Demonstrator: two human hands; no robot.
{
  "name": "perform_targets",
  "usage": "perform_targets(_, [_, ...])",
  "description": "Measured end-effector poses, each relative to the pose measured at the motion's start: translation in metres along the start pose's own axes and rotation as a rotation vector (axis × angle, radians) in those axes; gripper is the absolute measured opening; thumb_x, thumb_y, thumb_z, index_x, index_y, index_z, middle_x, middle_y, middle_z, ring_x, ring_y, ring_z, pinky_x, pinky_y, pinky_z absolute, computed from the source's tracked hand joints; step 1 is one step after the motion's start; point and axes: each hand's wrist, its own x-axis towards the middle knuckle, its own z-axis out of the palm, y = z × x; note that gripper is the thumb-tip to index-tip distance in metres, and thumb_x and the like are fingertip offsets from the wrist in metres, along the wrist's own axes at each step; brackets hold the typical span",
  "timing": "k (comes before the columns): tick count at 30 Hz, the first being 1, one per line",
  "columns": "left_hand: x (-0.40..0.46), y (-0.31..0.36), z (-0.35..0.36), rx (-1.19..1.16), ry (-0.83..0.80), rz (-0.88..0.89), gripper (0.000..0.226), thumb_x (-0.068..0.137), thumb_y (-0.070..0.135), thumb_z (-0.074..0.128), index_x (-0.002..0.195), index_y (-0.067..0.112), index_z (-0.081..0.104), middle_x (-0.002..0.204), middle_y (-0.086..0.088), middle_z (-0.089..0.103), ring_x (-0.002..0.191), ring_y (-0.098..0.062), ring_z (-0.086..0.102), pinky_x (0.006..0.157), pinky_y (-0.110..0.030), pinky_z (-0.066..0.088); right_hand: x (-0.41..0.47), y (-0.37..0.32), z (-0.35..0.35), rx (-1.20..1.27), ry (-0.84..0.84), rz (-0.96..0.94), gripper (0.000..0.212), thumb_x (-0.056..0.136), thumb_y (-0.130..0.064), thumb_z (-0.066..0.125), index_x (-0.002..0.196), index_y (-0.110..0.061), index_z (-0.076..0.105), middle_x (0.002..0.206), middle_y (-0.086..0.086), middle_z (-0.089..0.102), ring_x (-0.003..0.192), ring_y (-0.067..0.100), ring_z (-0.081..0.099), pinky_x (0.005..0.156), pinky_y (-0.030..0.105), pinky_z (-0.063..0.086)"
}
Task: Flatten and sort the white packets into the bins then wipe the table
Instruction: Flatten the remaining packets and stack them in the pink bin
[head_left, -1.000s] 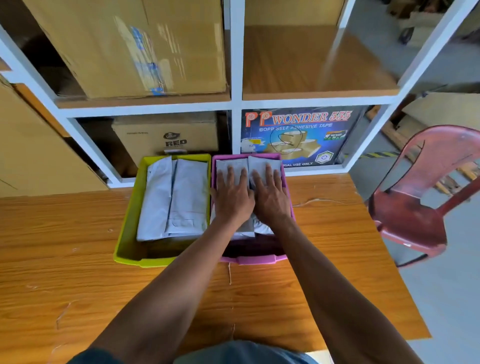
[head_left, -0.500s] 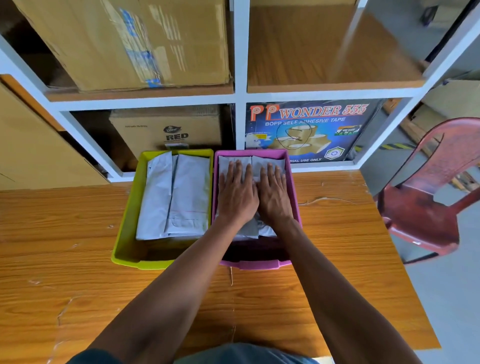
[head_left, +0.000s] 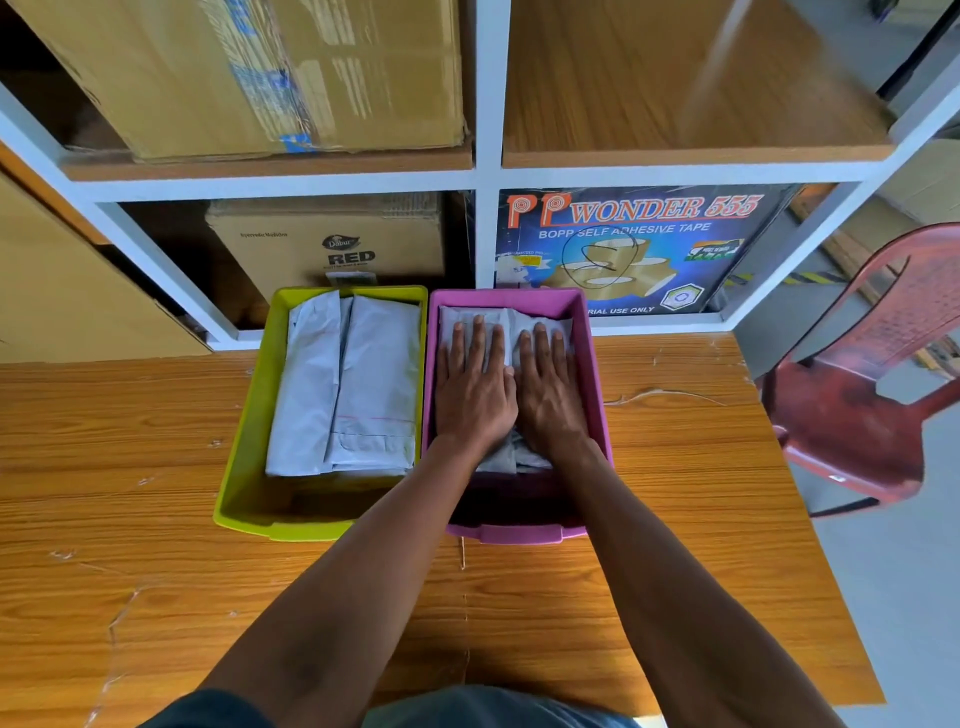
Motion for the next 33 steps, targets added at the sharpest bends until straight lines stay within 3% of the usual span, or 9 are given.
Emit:
perform_targets(4, [0.0,-0.002,0.006,0.003,0.015,0.005,0.067,0.106,0.042,0.019,0.168,0.016,0.018,0.175,-0.012,0.01,0.163,-0.033,0.002,0.131,-0.052,0.01,0.0,-0.001,0.0,-0.031,-0.048,0.011,0.069,0.111,-0.033,0.029,0.163,-0.002,-0.004,0.17,0.02,-0.013,0.155,0.037,-0.021,0.125,0.049,-0.018])
perform_targets(7, [0.0,-0.003,0.009,0.008,0.013,0.01,0.069,0.105,0.043,0.017,0.168,0.016,0.02,0.175,-0.012,0.012,0.163,-0.034,0.003,0.131,-0.053,0.011,-0.001,0.0,0.0,-0.033,-0.07,0.022,0.07,0.112,-0.036,0.028,0.163,-0.005,-0.009,0.163,0.014,-0.027,0.155,0.037,-0.023,0.124,0.048,-0.021])
perform_targets(19, [0.002,-0.004,0.011,0.035,-0.045,0.004,0.068,0.105,0.043,0.018,0.168,0.017,0.015,0.176,-0.011,0.007,0.163,-0.033,-0.002,0.131,-0.052,0.006,-0.002,-0.001,-0.001,-0.003,-0.095,0.012,0.069,0.112,-0.033,0.03,0.163,-0.003,-0.007,0.16,0.013,-0.028,0.149,0.033,-0.031,0.122,0.046,-0.024])
perform_targets(24, [0.004,0.0,-0.001,0.015,-0.125,-0.004,0.064,0.113,0.041,0.025,0.169,0.017,0.004,0.176,-0.011,-0.004,0.162,-0.032,-0.012,0.131,-0.05,-0.004,0.0,0.0,-0.003,0.011,-0.118,0.02,0.067,0.112,-0.027,0.031,0.164,-0.002,-0.003,0.17,0.023,-0.013,0.156,0.041,-0.02,0.126,0.051,-0.016])
perform_targets(27, [0.003,0.004,-0.018,-0.04,-0.132,0.006,0.063,0.114,0.04,0.024,0.168,0.014,0.008,0.176,-0.012,-0.002,0.162,-0.032,-0.009,0.132,-0.049,-0.002,0.002,-0.001,-0.012,0.058,-0.087,0.03,0.061,0.112,-0.025,0.026,0.164,-0.001,0.002,0.17,0.028,-0.004,0.158,0.043,-0.011,0.128,0.05,-0.009])
perform_targets(31, [-0.009,0.005,-0.047,-0.113,-0.042,0.068,0.055,0.112,0.029,0.035,0.162,0.007,0.033,0.172,-0.018,0.023,0.161,-0.034,0.015,0.131,-0.049,0.015,-0.011,-0.014,-0.037,0.135,0.045,0.056,0.056,0.108,-0.018,0.025,0.161,0.002,0.022,0.168,0.029,0.015,0.157,0.046,0.011,0.129,0.05,0.006])
perform_targets(33, [-0.021,0.002,-0.062,-0.138,0.03,0.077,0.05,0.109,0.029,0.038,0.153,0.006,0.044,0.162,-0.019,0.041,0.154,-0.035,0.033,0.126,-0.049,0.031,-0.02,-0.024,-0.048,0.159,0.087,0.076,0.052,0.107,-0.014,0.032,0.156,0.002,0.033,0.164,0.029,0.027,0.155,0.045,0.019,0.128,0.051,0.014])
